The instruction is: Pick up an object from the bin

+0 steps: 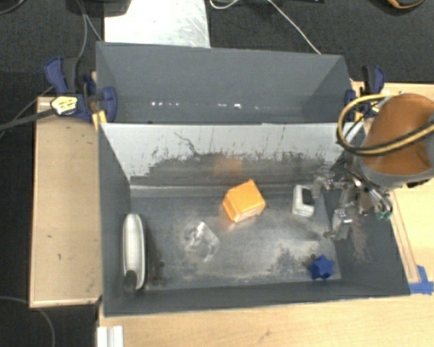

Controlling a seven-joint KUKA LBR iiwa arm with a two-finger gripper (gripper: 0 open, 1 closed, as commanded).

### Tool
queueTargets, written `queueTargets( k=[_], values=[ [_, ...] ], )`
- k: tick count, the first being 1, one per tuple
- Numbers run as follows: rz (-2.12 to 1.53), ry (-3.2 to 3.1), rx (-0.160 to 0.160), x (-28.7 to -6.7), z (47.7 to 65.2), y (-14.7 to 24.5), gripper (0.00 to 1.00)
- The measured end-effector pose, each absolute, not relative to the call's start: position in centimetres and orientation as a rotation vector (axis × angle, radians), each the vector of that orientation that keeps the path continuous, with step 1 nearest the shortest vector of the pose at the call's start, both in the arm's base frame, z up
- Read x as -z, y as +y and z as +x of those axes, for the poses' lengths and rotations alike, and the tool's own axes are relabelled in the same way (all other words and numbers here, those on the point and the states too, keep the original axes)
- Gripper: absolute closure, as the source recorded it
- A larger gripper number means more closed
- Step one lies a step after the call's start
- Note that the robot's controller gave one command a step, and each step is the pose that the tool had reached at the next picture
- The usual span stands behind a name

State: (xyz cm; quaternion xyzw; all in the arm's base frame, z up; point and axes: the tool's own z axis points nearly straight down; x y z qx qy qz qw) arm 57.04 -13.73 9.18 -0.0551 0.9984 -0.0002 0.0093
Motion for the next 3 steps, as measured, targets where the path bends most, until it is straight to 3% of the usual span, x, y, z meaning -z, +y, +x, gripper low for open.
queueTargets(
  k=[1, 2, 3],
  values=[
    [-0.255, 3.116, 0.001, -18.5, 54.3, -13.5, 0.0],
    [-0.377, 3.094, 0.006, -13.2, 52.0, -12.2, 0.0],
    [-0.686, 3.051, 0.007, -7.0, 50.2, -14.7, 0.0]
  ],
)
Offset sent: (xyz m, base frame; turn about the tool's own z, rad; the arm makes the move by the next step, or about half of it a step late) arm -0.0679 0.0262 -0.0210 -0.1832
